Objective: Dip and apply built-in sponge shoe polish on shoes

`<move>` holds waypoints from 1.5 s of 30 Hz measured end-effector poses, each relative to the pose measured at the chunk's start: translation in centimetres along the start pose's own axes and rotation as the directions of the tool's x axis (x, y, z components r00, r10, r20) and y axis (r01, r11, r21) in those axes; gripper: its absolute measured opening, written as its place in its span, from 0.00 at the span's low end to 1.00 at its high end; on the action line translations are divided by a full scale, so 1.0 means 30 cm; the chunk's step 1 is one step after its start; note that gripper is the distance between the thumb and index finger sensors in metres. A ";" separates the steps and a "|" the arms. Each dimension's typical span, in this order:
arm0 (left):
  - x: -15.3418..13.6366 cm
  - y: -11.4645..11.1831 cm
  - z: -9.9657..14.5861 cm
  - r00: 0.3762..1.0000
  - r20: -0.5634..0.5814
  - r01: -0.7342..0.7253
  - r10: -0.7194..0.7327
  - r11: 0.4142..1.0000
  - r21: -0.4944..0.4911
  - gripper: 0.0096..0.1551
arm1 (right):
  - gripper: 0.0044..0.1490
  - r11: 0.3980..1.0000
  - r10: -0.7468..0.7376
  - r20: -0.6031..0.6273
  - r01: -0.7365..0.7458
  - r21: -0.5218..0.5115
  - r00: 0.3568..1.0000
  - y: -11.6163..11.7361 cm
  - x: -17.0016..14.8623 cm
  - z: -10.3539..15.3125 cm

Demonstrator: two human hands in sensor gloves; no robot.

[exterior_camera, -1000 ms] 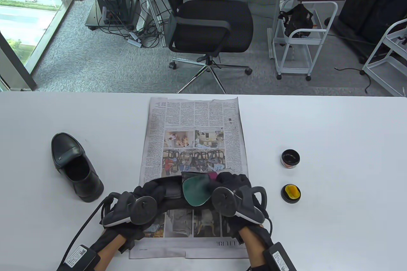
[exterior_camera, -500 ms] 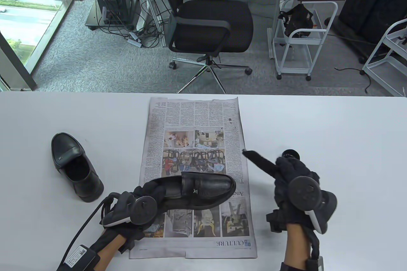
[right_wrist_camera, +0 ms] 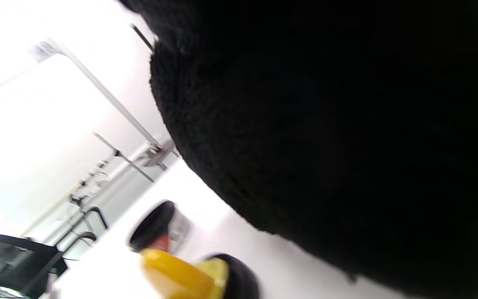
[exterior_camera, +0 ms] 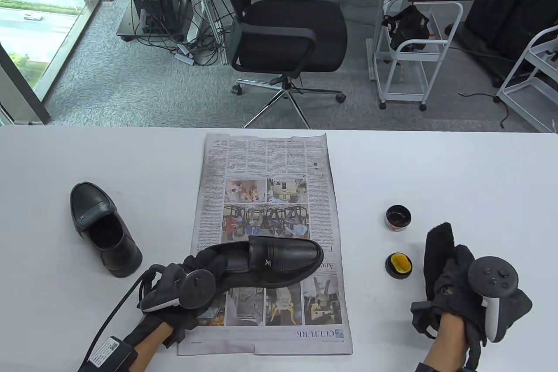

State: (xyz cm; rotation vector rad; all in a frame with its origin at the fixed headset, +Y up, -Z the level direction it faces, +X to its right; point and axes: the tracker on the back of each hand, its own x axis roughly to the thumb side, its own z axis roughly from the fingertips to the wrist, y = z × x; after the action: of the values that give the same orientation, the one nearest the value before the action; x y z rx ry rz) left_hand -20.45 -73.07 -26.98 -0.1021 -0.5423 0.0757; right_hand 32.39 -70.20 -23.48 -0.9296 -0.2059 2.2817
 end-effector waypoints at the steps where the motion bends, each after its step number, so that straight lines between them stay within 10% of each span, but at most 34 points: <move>1: 0.000 0.000 0.000 1.000 0.000 0.001 -0.001 1.000 0.000 0.33 | 0.30 1.000 0.009 -0.053 -0.008 0.013 0.999 0.010 -0.024 -0.009; 18: 0.001 -0.001 0.000 1.000 -0.004 -0.004 0.004 1.000 -0.003 0.33 | 0.38 0.995 0.047 0.024 -0.045 -0.088 0.999 0.005 0.039 0.026; 33: 0.002 -0.001 0.000 1.000 -0.002 -0.002 0.002 1.000 -0.003 0.33 | 0.41 0.886 0.428 0.259 -0.458 0.066 0.866 0.256 0.191 0.054; 45: -0.001 0.000 0.000 1.000 0.002 -0.009 0.009 1.000 -0.007 0.33 | 0.28 0.911 0.403 0.298 -0.411 -0.039 0.865 0.259 0.238 0.071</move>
State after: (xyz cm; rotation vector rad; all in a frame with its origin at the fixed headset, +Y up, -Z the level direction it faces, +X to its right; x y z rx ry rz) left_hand -20.47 -73.09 -27.00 -0.1108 -0.5442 0.0831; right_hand 23.14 -71.50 -28.84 -0.6497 -0.1162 2.8122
